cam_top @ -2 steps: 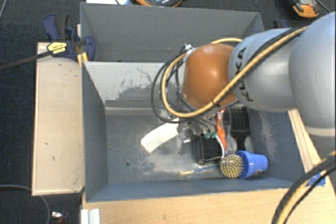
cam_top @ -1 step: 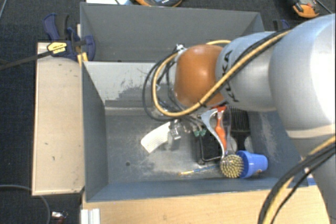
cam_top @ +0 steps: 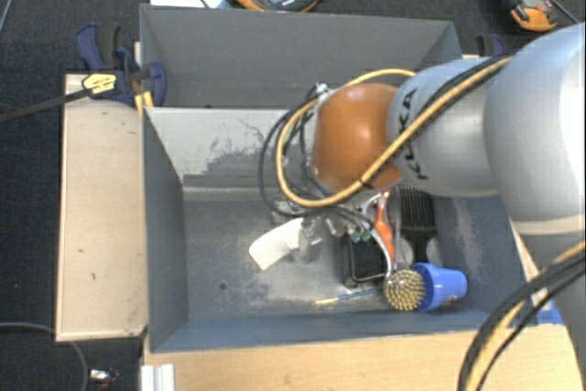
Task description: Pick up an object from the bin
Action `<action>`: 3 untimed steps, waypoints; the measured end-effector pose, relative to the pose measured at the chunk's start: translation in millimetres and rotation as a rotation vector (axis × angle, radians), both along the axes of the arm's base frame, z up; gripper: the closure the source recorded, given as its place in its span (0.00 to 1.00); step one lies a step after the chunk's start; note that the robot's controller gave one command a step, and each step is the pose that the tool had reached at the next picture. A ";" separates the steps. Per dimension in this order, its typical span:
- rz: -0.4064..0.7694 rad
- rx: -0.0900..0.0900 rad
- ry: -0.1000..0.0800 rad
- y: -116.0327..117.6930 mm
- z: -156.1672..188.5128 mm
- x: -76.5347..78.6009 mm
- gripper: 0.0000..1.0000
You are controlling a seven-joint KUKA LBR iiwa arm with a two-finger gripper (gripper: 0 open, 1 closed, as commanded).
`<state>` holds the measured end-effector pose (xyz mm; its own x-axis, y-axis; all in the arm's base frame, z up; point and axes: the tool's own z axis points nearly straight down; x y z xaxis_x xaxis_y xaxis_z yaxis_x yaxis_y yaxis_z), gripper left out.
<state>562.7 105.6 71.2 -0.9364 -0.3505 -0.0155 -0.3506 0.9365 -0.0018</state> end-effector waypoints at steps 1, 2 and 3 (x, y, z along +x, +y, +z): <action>-0.001 0.000 0.000 0.0 0.4 -0.1 1.00; -0.004 0.000 0.001 -0.3 36.1 -0.7 1.00; -0.004 0.000 -0.001 -0.1 74.8 0.2 1.00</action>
Offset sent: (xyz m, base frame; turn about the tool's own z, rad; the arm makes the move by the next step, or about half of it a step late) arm 0.0001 0.0001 0.0553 0.0012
